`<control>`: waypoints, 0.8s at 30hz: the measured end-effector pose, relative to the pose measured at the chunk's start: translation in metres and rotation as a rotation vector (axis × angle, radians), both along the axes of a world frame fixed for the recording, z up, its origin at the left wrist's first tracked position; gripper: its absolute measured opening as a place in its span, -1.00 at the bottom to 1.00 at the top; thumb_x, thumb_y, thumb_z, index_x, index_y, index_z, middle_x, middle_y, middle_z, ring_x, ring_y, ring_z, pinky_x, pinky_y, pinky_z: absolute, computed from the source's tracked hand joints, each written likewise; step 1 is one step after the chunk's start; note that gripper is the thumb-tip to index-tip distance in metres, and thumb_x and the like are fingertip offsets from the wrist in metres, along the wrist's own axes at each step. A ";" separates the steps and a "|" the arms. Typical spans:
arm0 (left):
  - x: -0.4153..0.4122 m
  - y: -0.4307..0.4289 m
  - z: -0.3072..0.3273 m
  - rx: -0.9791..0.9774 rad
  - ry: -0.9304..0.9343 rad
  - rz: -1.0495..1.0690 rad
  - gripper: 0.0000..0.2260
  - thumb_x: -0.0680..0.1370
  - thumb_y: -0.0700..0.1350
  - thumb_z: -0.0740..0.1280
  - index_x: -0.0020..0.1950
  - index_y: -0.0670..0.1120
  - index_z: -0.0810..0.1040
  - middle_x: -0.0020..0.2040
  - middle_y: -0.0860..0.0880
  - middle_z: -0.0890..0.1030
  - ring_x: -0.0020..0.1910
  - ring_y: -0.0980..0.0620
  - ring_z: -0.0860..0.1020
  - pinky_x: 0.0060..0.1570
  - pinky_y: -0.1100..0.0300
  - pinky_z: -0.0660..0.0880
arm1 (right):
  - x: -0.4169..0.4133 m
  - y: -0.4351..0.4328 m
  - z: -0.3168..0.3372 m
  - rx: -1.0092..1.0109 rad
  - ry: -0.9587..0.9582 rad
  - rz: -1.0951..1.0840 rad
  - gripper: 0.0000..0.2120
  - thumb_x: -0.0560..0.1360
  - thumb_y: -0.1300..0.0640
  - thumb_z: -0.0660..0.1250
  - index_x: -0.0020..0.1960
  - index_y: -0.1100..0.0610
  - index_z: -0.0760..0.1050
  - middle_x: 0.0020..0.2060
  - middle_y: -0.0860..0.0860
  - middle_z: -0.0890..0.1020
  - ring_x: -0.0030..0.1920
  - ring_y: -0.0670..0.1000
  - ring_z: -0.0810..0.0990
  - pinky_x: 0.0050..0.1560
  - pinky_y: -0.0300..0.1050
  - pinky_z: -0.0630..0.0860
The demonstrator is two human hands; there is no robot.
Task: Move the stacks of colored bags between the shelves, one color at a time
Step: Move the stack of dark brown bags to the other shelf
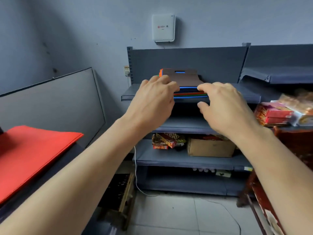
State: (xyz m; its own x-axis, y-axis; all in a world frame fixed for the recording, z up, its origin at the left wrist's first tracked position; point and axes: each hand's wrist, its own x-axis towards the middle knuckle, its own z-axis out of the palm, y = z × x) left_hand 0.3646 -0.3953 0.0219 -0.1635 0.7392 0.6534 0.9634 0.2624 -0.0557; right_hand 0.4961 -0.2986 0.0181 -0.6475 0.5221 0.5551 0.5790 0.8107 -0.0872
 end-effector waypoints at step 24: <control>-0.222 0.283 -0.014 0.027 -0.136 -0.011 -0.77 0.55 -0.24 0.18 0.14 -0.14 0.56 0.03 -0.13 0.55 0.01 -0.19 0.49 -0.04 -0.03 0.44 | -0.190 0.277 0.004 -0.077 0.012 -0.129 -0.65 0.59 0.14 0.13 0.37 0.10 0.37 0.21 0.11 0.51 0.22 0.17 0.41 0.14 0.00 0.37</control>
State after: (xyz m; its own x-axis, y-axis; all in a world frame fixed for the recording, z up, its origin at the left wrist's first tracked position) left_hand 0.1427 -0.1124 0.0074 -0.2437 0.7239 0.6454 0.9644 0.2510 0.0827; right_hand 0.3060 -0.0220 0.0218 -0.5655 0.6421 0.5177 0.6768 0.7200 -0.1537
